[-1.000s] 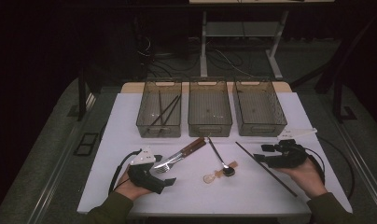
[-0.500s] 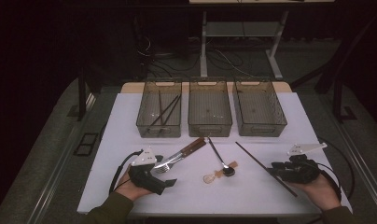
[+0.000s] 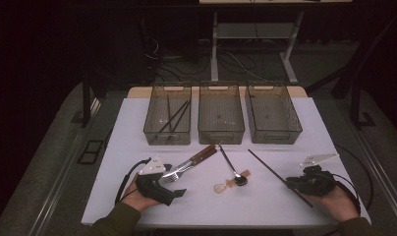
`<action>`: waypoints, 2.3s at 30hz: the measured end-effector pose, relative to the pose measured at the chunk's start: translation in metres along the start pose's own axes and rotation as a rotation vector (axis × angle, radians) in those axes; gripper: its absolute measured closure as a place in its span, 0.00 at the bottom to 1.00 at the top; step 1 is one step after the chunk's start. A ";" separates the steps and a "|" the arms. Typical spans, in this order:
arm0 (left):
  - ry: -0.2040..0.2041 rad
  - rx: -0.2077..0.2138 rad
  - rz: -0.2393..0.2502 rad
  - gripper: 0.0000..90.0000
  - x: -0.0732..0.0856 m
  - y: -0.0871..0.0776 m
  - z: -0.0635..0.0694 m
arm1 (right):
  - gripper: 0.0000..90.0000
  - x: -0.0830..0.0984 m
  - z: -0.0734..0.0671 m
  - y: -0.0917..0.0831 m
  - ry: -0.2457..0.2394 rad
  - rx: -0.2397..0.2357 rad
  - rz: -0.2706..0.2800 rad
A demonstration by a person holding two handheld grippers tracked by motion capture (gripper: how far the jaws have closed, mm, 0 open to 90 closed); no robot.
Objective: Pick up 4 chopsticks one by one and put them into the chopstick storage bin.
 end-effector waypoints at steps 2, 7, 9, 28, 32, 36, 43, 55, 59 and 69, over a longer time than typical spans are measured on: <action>0.000 0.002 0.000 0.00 0.000 0.000 0.000 | 0.89 0.001 0.000 0.002 -0.015 0.016 -0.016; 0.005 0.004 -0.003 0.00 0.000 0.001 0.000 | 0.92 0.001 0.000 0.002 -0.018 0.020 -0.017; 0.005 0.004 -0.003 0.00 0.000 0.001 0.000 | 0.92 0.001 -0.001 0.002 -0.021 0.023 -0.018; 0.009 0.008 -0.003 0.00 -0.001 0.000 0.001 | 0.94 -0.003 0.003 -0.001 -0.017 0.011 -0.010; 0.009 0.008 -0.002 0.00 -0.001 0.000 0.001 | 0.94 -0.005 0.003 -0.006 -0.021 -0.002 0.017; 0.008 0.008 -0.003 0.00 -0.001 0.000 0.001 | 0.94 -0.007 0.002 -0.010 -0.022 -0.013 0.033; 0.008 0.009 0.000 0.00 -0.001 0.000 0.001 | 0.94 -0.010 0.003 -0.017 -0.041 -0.018 0.062; 0.006 0.009 -0.002 0.00 -0.001 0.001 0.001 | 0.94 -0.018 -0.002 -0.023 -0.054 -0.072 0.101; 0.006 0.009 -0.001 0.00 -0.001 0.001 0.001 | 0.94 -0.023 -0.005 -0.024 -0.062 -0.087 0.113; 0.003 0.012 0.001 0.00 0.000 0.001 0.000 | 0.94 -0.035 -0.014 -0.024 -0.074 -0.124 0.144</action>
Point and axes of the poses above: each handheld gripper's, and its own axes: y roughly forward along the jaws, x roughly out of its underside, z roughly to its right, the point moved 1 cm from there along y, roughly forward along the jaws, and after that the axes turned 11 degrees about y, right-handed, at the moved point
